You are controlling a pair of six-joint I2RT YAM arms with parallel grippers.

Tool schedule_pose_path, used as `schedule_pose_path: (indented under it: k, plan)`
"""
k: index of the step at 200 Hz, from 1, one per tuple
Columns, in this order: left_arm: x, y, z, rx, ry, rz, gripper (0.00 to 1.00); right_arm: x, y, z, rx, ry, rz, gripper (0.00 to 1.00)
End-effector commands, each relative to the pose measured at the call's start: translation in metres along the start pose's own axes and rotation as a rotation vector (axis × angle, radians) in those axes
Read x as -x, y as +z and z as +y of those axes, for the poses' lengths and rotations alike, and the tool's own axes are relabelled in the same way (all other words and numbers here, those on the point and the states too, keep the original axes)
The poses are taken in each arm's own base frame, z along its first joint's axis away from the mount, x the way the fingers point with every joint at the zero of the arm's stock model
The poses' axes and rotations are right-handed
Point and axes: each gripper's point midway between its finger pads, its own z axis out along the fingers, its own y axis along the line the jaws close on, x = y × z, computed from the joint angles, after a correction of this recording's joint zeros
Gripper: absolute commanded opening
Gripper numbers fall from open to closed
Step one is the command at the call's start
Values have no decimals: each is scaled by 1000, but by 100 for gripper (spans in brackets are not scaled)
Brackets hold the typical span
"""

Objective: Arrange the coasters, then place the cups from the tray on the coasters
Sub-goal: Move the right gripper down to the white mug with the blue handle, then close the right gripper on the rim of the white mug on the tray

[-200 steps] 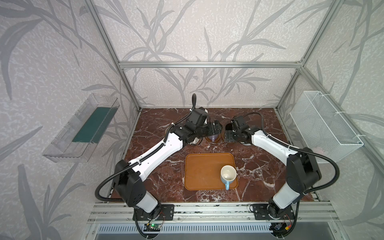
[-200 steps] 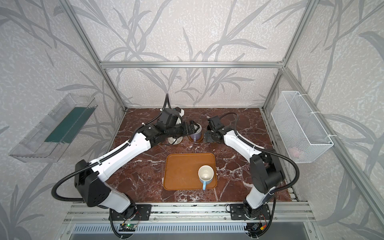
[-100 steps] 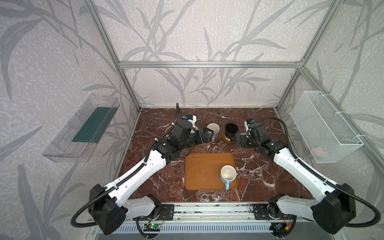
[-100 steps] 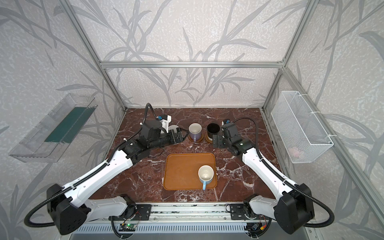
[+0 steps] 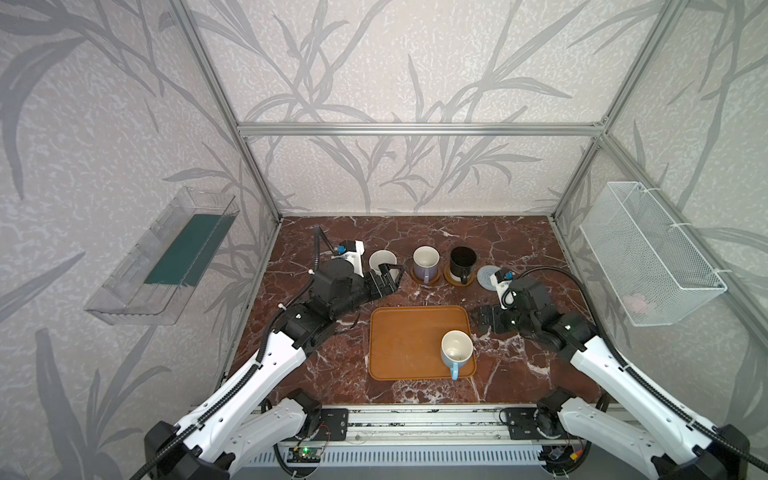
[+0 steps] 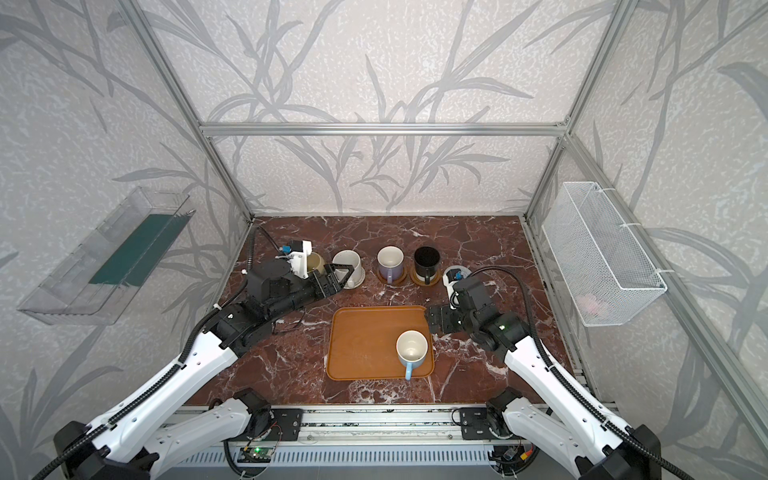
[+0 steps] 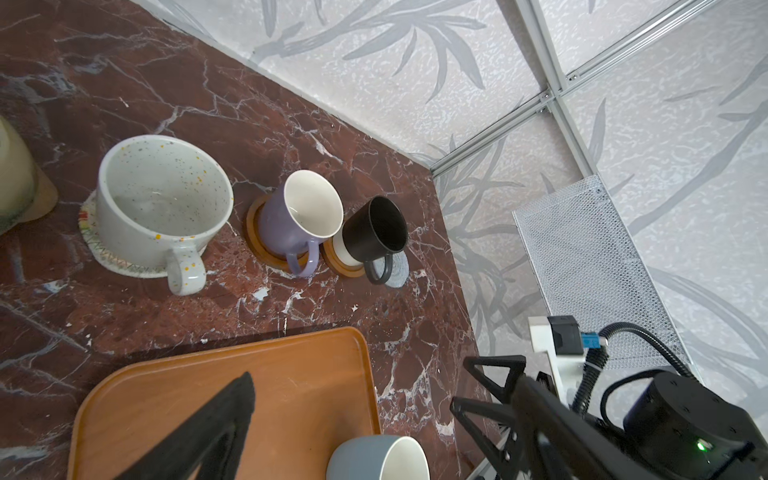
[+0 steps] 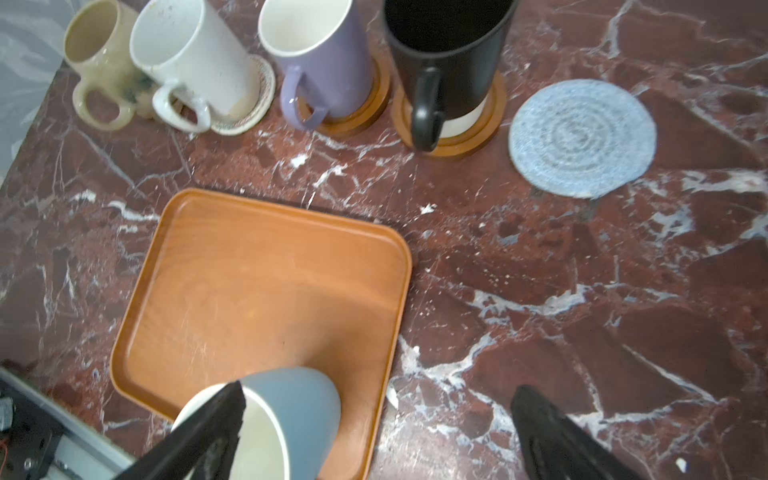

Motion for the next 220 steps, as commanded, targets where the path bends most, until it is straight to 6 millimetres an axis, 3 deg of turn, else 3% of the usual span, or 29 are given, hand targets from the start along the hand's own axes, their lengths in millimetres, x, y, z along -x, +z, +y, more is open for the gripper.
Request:
schedule_pose_path:
  k: [1,44,131,174,220]
  plan:
    - [-9,3,13,40,-17,27,99,-35,-2,-1,-51,-24,80,99]
    - [-31,12,37,145,-40,125,99,-63,-1,24,-29,-113,86,99]
    - [-72,30,35,114,-71,259,99,-98,-3,64,73,-206,98,100]
    - [-88,30,28,81,-101,301,99,-117,5,58,-56,-168,152,98]
    - [-106,33,39,130,-96,336,99,-120,18,63,-76,-172,158,93]
